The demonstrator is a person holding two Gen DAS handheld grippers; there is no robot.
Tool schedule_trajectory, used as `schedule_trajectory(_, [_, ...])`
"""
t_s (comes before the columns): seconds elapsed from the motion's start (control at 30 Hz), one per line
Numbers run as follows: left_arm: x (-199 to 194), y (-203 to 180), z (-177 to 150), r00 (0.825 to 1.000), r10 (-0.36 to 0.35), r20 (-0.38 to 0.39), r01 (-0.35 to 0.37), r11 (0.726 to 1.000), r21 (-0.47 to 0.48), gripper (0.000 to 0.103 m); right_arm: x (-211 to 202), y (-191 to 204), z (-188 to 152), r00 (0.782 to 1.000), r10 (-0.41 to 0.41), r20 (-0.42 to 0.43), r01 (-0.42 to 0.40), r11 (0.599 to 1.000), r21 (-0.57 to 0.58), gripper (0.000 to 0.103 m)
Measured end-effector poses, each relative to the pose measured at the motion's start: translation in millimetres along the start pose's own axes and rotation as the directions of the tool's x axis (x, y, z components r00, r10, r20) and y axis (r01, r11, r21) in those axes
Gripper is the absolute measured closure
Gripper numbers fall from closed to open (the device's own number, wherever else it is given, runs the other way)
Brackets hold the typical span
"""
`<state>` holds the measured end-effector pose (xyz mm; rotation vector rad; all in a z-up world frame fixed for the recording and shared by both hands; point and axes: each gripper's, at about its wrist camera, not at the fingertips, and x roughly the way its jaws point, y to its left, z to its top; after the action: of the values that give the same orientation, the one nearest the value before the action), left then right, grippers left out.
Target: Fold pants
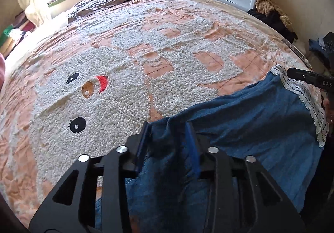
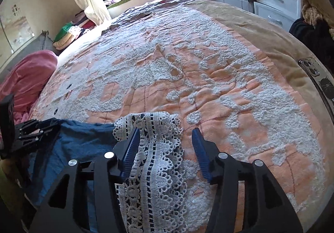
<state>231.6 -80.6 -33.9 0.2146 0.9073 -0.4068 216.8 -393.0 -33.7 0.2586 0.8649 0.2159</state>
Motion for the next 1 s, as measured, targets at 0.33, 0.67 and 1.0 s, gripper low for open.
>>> schedule_trajectory(0.33, [15,1,-5,0.999,0.028,-0.047,-0.028,1.000,-0.007,0.057,24,17,6,0.996,0.046,-0.078,-0.052,0.995,-0.083,0.072])
schedule_trajectory(0.67, [16,3,-6,0.997,-0.047,-0.057,0.046,0.999,-0.025,0.054,-5,40,-10,0.992,0.128,0.013,-0.122,0.967,-0.225,0.082])
schedule_trajectory(1.0, [23,-3,-3,0.991,-0.106,-0.086,0.103,0.994,-0.039,0.084,-10,42,-11,0.997,0.039,0.066,-0.022,0.973,-0.232,0.088])
